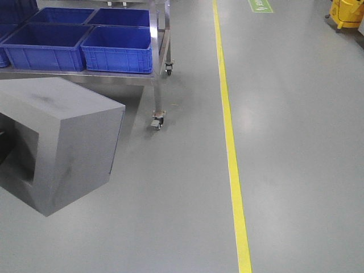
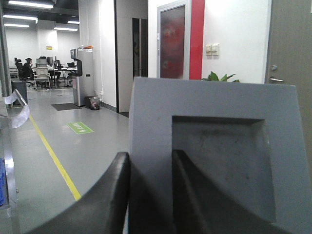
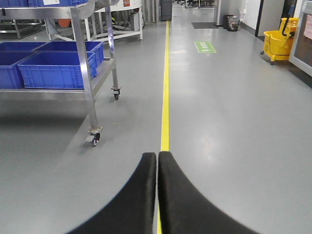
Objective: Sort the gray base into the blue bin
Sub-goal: 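Drive the base away from the table holding the block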
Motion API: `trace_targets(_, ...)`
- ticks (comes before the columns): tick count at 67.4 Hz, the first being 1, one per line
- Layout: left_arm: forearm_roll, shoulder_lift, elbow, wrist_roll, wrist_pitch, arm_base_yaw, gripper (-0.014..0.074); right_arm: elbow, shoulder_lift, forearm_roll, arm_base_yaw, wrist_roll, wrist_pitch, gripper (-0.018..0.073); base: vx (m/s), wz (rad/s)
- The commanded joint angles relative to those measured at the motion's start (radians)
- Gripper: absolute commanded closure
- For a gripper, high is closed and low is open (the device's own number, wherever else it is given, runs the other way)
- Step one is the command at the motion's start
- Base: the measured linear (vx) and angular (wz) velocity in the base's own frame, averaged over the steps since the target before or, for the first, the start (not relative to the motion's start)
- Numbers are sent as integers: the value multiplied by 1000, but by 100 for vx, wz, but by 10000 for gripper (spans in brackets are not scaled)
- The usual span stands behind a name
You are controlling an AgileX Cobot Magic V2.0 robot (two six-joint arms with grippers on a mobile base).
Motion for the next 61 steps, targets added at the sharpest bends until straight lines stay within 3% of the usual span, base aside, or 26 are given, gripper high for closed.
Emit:
trace_targets(1,-7,6,-33,-5,-98,-4,603,2,18,-7,-2,-11,-72,564,39,9)
trace_targets(41,-7,6,-33,-5,-98,-4,603,2,18,-7,-2,-11,-72,564,40,8)
trace_targets(61,-7,6,-33,-5,-98,-4,603,2,18,-7,-2,-11,-72,564,33,31)
